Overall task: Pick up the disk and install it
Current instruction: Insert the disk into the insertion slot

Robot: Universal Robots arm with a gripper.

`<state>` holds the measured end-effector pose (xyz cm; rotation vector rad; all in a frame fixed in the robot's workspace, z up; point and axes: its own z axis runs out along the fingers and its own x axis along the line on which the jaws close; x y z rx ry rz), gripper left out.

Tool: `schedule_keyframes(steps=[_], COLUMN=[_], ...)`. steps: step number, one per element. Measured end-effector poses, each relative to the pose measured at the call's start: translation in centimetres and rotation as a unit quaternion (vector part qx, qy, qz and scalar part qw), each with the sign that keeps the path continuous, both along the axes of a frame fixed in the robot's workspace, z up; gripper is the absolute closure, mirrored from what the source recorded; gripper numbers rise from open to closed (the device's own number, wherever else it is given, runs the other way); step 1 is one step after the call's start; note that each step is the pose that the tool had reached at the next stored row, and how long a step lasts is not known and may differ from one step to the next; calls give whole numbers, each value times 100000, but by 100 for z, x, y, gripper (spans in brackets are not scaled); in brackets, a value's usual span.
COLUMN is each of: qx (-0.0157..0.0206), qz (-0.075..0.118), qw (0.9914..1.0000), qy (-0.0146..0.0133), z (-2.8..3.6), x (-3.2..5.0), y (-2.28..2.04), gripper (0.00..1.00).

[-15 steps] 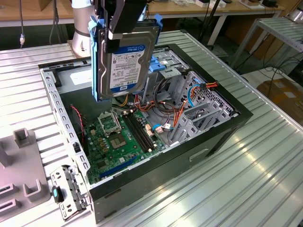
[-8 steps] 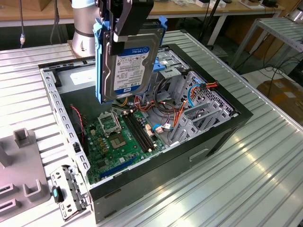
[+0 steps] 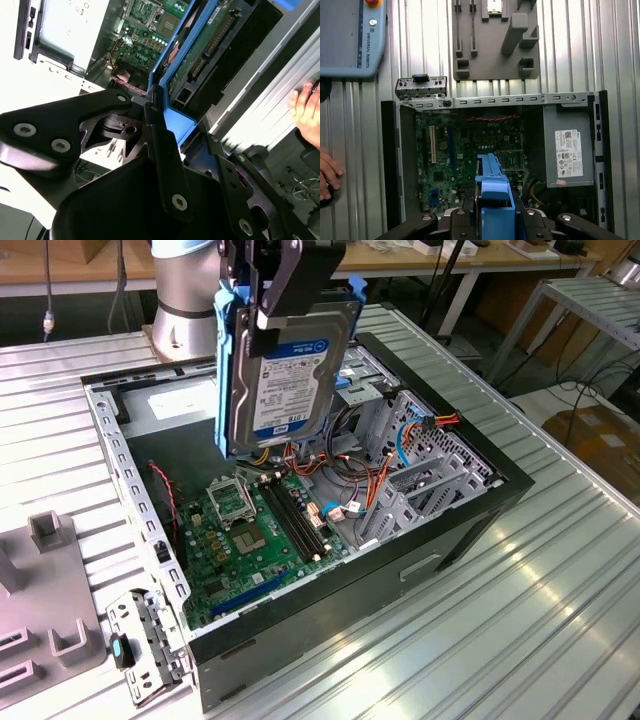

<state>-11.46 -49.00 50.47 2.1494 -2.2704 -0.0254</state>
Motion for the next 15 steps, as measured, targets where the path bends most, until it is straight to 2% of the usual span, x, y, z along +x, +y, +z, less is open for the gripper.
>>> schedule_keyframes(steps=[8, 15], qx=[-164, -172], qz=[-2, -34], qw=[100000, 100000], qy=[-3, -5], z=[-7, -10], x=[86, 98], y=[-14, -111], gripper=[63, 63])
